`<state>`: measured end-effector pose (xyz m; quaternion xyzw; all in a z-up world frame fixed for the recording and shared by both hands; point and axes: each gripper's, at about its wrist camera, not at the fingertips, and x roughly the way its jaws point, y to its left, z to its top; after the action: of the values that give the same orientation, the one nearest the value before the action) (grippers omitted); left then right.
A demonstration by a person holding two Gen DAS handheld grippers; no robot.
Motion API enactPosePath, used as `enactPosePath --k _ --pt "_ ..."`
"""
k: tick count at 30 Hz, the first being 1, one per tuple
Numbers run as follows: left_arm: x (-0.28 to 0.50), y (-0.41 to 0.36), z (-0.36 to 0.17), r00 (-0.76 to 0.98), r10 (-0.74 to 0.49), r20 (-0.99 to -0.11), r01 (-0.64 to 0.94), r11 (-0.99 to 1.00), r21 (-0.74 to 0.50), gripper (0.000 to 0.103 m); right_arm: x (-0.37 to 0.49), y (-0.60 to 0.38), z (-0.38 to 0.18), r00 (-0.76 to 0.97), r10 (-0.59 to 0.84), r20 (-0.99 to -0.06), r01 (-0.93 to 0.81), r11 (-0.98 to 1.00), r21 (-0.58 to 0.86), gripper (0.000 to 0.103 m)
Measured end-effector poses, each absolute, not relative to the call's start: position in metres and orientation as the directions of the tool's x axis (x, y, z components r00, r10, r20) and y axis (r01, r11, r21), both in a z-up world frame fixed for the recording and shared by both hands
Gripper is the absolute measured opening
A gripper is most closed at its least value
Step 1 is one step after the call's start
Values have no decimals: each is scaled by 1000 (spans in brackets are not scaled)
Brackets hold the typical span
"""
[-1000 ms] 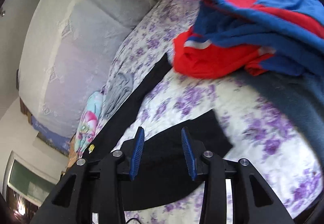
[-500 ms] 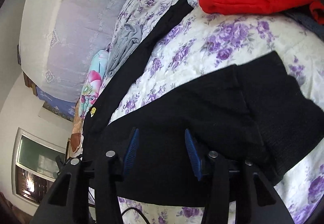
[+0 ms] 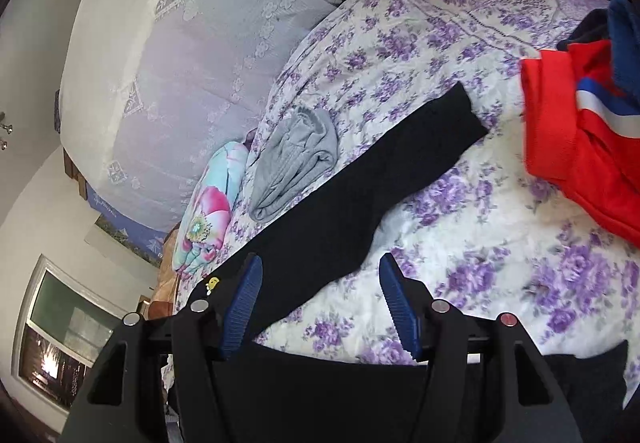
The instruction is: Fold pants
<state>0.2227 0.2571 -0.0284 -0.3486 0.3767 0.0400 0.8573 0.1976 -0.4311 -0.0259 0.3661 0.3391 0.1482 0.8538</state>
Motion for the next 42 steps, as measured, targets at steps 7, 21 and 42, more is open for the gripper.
enactPosePath --k 7,21,42 --pt "250 290 -35 690 -133 -711 -399 750 -527 89 234 -386 -29 668 551 -500 -50 704 709 68" --pt "273 305 -65 682 -172 -711 -334 791 -512 87 257 -337 -42 593 549 -588 -17 739 673 68" --pt "280 309 -78 720 -295 -628 -212 768 -604 34 308 -276 -57 554 565 -611 -60 759 648 69"
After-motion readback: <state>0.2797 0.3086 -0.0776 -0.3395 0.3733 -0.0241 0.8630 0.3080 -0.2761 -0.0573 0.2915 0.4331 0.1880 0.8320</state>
